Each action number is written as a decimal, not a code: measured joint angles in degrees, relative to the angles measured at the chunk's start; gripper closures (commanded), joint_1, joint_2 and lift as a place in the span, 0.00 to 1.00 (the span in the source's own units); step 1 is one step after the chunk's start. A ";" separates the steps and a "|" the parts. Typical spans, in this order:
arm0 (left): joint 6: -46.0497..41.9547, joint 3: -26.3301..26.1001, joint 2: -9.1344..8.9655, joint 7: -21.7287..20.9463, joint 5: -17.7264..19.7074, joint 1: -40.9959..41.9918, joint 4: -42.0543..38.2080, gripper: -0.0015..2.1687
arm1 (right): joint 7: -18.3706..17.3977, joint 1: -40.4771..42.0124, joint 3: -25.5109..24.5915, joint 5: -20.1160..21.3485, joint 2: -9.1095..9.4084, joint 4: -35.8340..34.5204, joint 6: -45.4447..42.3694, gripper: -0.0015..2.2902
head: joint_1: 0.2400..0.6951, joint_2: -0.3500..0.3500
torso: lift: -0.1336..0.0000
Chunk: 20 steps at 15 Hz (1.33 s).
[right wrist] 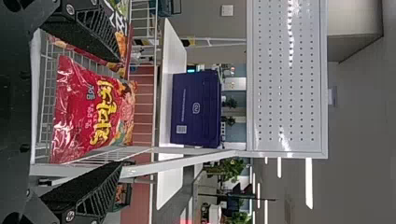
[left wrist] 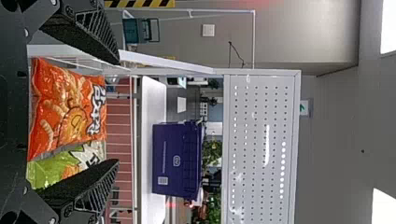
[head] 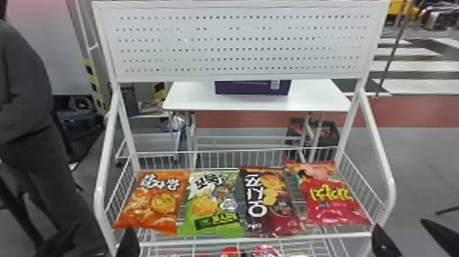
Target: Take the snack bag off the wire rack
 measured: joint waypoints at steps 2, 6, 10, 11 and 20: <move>0.00 0.00 0.01 0.00 0.00 -0.06 0.00 0.07 | -0.25 -0.03 0.00 0.03 0.02 -0.01 0.01 0.06 | 0.57 0.50 | 1.00; 0.00 0.00 0.01 0.00 0.00 -0.05 -0.11 0.07 | -0.57 -0.16 0.03 0.03 0.09 -0.07 0.12 0.06 | 0.57 0.50 | 1.00; 0.00 0.12 0.09 0.00 0.00 0.00 -0.27 0.07 | -0.97 -0.38 0.18 0.02 0.10 -0.07 0.25 0.06 | 0.57 0.50 | 1.00; 0.00 0.11 0.09 0.00 0.00 0.02 -0.31 0.07 | -1.11 -0.68 0.30 0.03 0.10 0.06 0.60 0.06 | 0.57 0.50 | 1.00; 0.02 -1.45 -0.14 0.21 -1.62 0.55 -0.08 0.07 | -0.85 -28.76 12.33 1.34 2.89 21.58 8.56 0.06 | 0.57 0.50 | 1.00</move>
